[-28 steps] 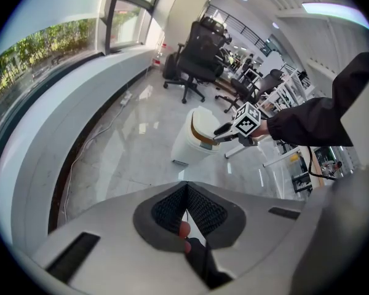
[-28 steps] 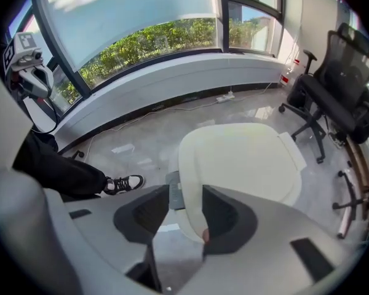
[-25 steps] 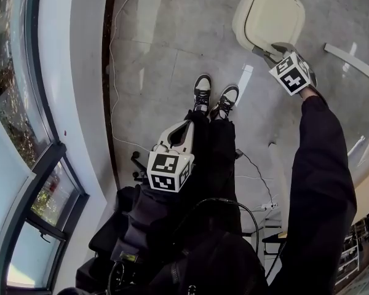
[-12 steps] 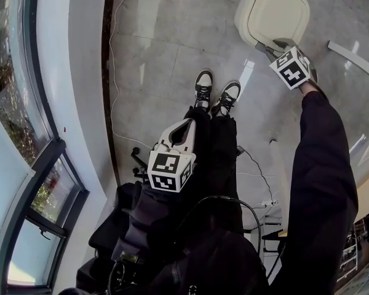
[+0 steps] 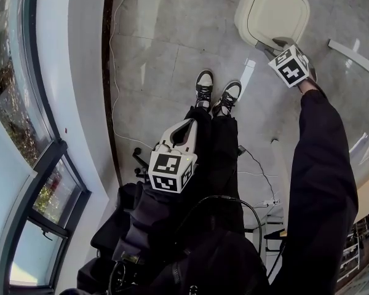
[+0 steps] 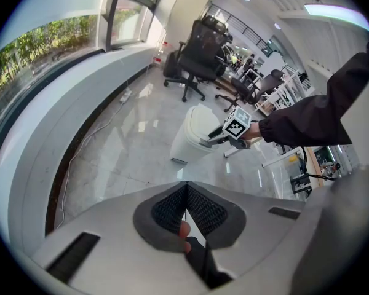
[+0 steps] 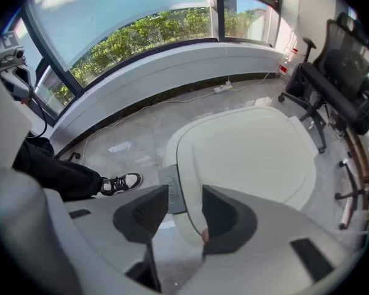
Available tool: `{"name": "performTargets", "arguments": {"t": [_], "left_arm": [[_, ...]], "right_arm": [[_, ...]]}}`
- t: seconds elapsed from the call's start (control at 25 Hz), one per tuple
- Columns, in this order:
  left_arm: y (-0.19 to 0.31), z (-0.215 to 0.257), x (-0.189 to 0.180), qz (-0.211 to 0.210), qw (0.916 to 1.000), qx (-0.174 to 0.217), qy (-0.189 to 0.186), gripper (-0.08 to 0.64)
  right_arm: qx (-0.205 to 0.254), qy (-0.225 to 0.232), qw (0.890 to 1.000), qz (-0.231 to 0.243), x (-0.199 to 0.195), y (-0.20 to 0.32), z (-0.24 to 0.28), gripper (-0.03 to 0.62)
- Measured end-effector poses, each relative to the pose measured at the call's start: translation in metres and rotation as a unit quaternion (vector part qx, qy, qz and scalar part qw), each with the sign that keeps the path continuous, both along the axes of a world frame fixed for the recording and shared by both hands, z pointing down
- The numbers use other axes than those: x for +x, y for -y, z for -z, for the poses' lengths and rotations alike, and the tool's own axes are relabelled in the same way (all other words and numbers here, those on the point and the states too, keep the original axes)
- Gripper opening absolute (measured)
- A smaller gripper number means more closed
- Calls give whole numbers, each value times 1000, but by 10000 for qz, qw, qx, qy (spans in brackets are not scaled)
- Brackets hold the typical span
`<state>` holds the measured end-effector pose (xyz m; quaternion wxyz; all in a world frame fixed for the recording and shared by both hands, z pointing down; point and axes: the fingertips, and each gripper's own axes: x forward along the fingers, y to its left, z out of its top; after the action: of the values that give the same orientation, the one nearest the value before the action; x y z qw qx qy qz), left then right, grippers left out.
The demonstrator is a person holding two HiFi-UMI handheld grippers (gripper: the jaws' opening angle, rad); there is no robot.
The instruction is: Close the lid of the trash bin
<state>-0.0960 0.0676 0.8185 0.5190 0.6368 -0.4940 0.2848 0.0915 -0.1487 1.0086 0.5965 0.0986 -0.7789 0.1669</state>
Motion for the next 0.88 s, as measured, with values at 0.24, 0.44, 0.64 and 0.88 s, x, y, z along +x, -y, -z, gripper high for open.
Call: {"name": "performTargets", "arguments": {"t": [0.24,0.44,0.64,0.88], "left_arm": [[1,2,-2,-12,10000,22,25,-5],[13,14,-3,-45,9998,198,39,-5],[44,56,6,-105,9980,628,10,-5],[103,134,25,-289,9882,1503,-25,-5]], "right_arm": [[8,54,9999,-91,0,0,3,167],[362,483,9963,-608,-11,12,44,166],[844,1085,9786,-1532,-18,18,128,155],[1704,1694,9370,-2536,-4,25,257,35]]}}
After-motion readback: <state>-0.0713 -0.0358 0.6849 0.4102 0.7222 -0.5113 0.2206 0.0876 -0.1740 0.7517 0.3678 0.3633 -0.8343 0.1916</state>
